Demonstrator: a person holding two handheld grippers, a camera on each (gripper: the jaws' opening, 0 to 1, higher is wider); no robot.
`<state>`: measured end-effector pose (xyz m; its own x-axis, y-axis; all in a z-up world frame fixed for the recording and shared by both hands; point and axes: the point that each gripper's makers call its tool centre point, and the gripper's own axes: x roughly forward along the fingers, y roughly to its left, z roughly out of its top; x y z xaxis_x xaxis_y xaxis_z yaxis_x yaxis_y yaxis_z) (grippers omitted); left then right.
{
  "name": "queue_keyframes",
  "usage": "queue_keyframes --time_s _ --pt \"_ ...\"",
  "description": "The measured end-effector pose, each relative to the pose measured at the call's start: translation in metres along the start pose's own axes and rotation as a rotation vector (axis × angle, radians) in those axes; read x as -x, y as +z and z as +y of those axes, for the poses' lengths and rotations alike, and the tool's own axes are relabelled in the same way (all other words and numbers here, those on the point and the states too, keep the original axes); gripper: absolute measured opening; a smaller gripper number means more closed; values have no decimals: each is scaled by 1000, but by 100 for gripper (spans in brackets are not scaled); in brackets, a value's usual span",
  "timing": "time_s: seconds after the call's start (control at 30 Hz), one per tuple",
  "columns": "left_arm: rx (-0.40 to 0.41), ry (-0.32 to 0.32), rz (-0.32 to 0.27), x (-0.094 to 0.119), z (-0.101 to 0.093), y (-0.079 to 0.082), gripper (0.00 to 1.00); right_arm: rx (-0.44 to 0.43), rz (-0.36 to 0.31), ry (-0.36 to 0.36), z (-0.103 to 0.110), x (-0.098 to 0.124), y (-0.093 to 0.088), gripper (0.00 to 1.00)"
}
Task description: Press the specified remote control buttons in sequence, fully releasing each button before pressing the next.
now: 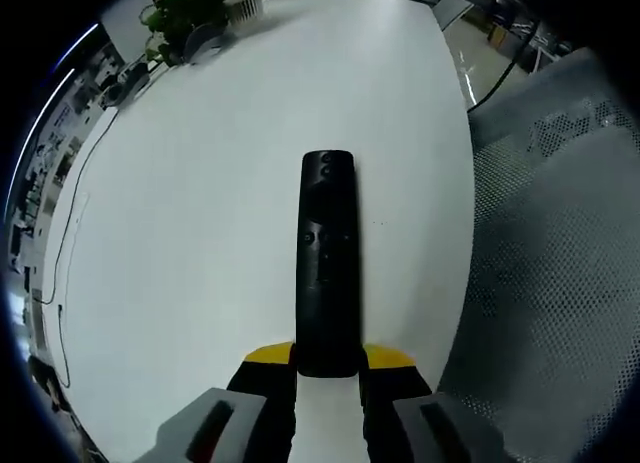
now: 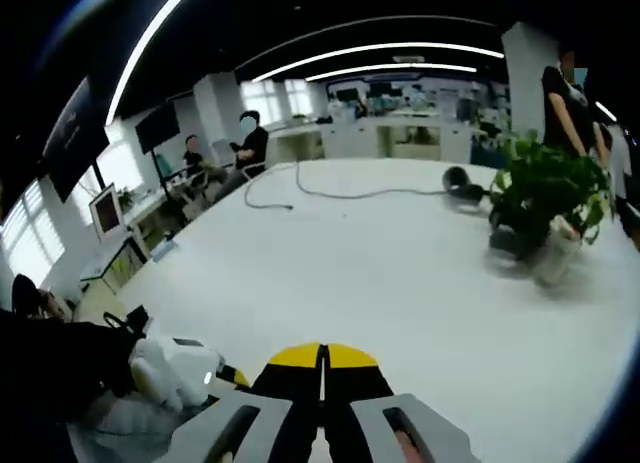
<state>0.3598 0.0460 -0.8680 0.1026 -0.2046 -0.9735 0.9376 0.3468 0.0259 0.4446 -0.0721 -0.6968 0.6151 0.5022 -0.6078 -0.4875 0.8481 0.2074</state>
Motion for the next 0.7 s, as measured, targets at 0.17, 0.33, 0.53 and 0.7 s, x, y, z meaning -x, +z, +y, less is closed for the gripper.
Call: queue_keyframes --time_s 0.17,0.33,0.53,0.7 --pt "27 -1 -19 1 -8 -1 23 -49 129 50 4 -17 -28 0" --pt "52 6 -40 1 -16 -1 23 -88 126 43 -3 -31 -42 0" --pt "72 3 -103 1 -25 0 23 -114 258 65 2 -39 -78 0" --pt "82 8 -177 2 -27 0 24 -164 406 110 10 -45 -107 0"
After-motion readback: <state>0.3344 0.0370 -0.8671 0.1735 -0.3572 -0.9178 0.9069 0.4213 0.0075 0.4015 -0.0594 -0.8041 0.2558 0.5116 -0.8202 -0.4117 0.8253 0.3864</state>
